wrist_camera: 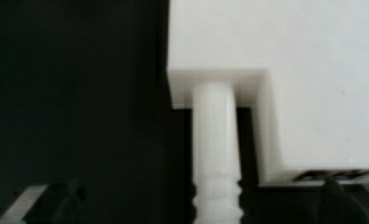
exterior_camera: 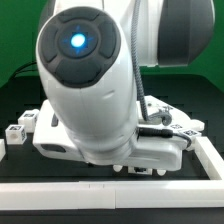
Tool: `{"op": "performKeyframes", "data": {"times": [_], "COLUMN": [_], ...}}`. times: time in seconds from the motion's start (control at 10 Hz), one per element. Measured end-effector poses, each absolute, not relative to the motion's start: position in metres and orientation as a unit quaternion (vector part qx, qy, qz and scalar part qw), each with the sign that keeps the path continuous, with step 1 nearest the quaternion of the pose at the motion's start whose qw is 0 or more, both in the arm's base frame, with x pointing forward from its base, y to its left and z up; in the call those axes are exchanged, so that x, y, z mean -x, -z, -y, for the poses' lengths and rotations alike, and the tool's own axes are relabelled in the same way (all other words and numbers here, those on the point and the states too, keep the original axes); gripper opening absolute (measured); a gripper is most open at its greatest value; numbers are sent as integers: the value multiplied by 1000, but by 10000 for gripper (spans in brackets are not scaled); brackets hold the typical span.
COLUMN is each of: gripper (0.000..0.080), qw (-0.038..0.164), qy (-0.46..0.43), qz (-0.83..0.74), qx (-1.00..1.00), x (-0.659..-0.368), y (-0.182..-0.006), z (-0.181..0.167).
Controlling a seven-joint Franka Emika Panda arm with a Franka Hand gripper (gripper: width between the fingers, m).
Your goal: Assemble chair
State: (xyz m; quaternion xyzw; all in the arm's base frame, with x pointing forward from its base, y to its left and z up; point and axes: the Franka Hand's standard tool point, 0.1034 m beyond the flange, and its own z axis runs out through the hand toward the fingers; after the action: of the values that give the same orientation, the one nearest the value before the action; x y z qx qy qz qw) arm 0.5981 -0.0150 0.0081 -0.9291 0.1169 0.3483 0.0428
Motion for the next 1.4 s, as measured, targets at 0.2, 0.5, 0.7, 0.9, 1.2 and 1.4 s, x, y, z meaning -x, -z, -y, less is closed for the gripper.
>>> {"op": "performKeyframes", "data": {"times": [0.2, 0.5, 0.7, 0.9, 1.2, 1.4], "gripper": [649, 649, 649, 649, 649, 649], "qw": [43, 51, 60, 75, 84, 83], "qy": [-348, -358, -367, -375, -388, -390], "qz": [-115, -125, -136, -151, -161, -162], "qx": [930, 924, 918, 912, 904, 903], "x": [-598, -596, -592, -592, -584, -581], "y": [-8, -6, -14, -16, -16, -10], "z": [14, 17, 20, 18, 21, 21]}}
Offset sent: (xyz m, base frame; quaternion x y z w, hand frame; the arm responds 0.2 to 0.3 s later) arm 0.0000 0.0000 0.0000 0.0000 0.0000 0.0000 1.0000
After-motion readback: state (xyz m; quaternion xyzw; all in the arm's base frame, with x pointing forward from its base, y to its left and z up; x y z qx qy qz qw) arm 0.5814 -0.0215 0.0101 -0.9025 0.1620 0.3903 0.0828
